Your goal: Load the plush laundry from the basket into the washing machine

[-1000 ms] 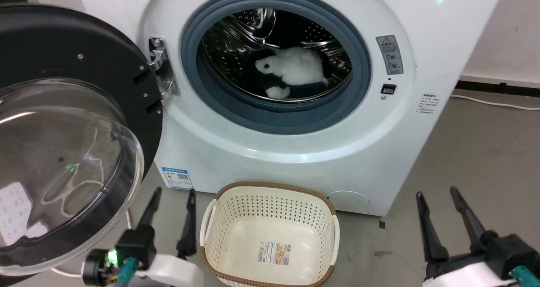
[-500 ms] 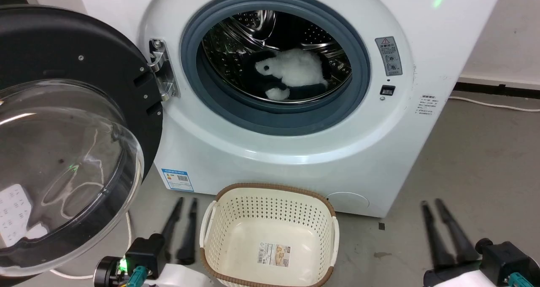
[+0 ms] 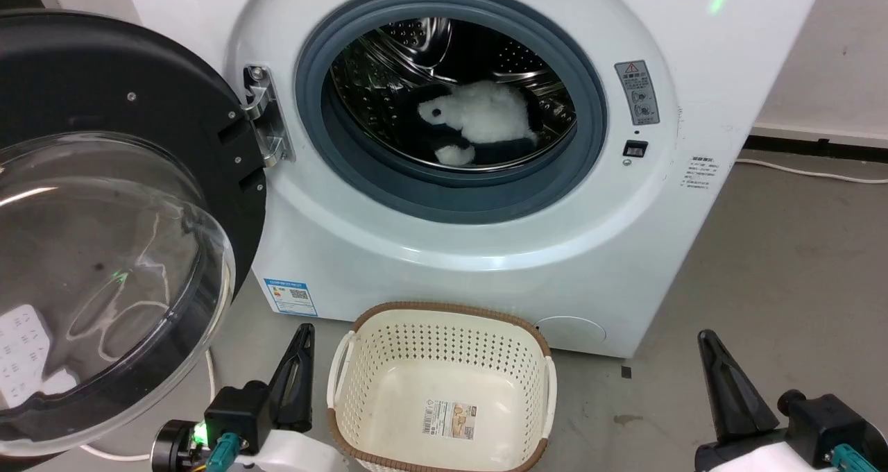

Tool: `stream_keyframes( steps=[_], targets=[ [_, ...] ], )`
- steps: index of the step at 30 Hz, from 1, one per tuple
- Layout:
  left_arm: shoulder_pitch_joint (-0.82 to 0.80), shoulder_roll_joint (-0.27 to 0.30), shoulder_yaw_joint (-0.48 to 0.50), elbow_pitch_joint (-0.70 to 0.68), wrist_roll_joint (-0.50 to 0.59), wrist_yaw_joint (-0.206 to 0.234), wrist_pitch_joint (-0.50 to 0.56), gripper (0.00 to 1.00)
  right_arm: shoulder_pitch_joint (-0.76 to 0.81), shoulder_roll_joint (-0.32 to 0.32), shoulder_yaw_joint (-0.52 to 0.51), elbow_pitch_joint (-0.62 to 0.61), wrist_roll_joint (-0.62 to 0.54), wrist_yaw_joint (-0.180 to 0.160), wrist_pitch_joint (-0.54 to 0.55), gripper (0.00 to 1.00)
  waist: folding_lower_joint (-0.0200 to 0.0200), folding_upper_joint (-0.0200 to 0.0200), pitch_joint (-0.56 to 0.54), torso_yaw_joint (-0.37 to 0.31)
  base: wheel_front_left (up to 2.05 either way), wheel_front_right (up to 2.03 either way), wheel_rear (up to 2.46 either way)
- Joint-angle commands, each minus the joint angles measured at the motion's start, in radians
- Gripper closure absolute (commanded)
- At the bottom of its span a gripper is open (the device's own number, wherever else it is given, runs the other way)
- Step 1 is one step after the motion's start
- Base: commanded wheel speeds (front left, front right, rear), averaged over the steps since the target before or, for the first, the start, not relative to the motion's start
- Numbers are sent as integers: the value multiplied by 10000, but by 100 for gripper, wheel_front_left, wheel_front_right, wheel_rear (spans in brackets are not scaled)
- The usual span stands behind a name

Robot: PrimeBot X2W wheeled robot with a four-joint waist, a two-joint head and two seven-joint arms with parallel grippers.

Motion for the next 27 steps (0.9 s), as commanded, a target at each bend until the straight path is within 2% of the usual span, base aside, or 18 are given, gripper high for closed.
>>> stream_keyframes(
  steps=[1, 27],
  targets=[
    [23, -7, 49, -71, 101, 15, 46, 100, -71, 0, 12, -54, -76, -1, 44, 100, 0, 0, -1, -3, 0, 0, 0],
    [60, -91, 340, -379, 434, 39, 578, 100, -200, -1, 72, -159, -240, -3, 578, 100, 0, 0, -30, -72, 0, 0, 0]
  ],
)
